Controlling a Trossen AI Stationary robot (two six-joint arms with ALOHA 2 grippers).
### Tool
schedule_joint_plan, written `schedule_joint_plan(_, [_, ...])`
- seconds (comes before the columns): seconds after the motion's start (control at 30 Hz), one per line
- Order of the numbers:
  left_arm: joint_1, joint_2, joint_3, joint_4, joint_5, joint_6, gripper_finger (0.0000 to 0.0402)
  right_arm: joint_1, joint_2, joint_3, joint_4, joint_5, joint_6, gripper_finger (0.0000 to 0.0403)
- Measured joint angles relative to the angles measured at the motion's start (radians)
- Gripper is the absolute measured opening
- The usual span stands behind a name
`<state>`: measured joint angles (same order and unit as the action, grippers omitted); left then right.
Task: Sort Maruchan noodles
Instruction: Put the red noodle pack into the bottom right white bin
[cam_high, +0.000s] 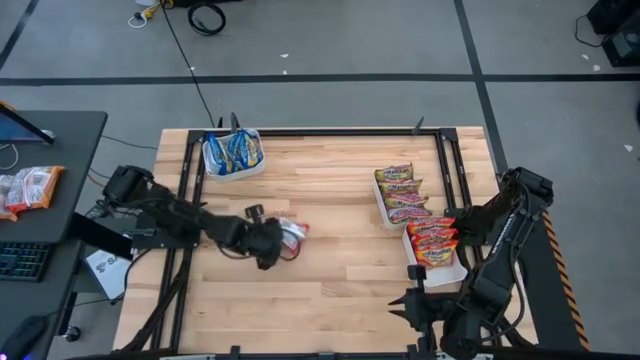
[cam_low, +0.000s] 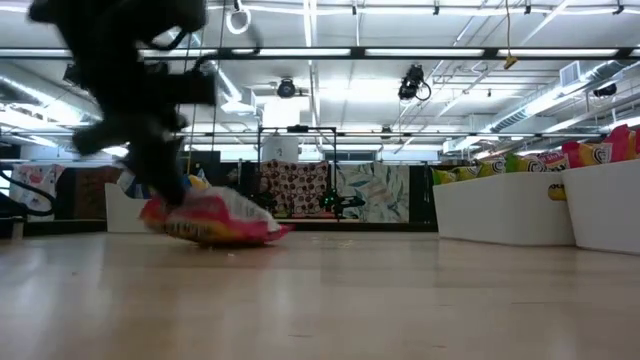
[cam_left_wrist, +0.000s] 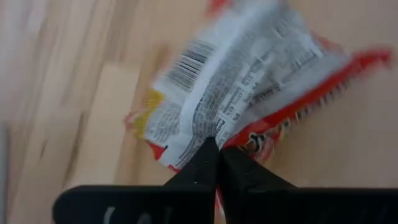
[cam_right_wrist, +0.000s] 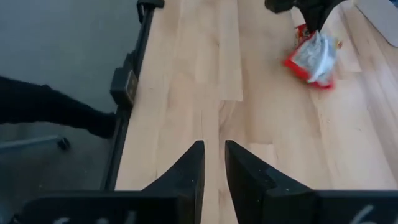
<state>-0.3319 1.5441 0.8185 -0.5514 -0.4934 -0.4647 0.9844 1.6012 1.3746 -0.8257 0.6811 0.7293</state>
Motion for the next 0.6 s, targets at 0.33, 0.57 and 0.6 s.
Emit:
schedule_joint_plan(0.33, [0.202,-0.019,0.168,0.014,0.276,-0.035,0.0004,-0.106,0.0,-0.062,0.069,0.156,0.003,0.007])
schedule_joint_plan(0.57, [0.235,-0.019,0.169,0.127,0.428,-0.244,0.0004,-0.212,0.001,-0.239,0.418,0.169,-0.291,0.0114])
schedule_joint_plan(0.6, [0.235,-0.019,0.169,0.13,0.445,-0.265,0.0004,-0.235,0.001,-0.261,0.479,0.142,-0.35,0.0127])
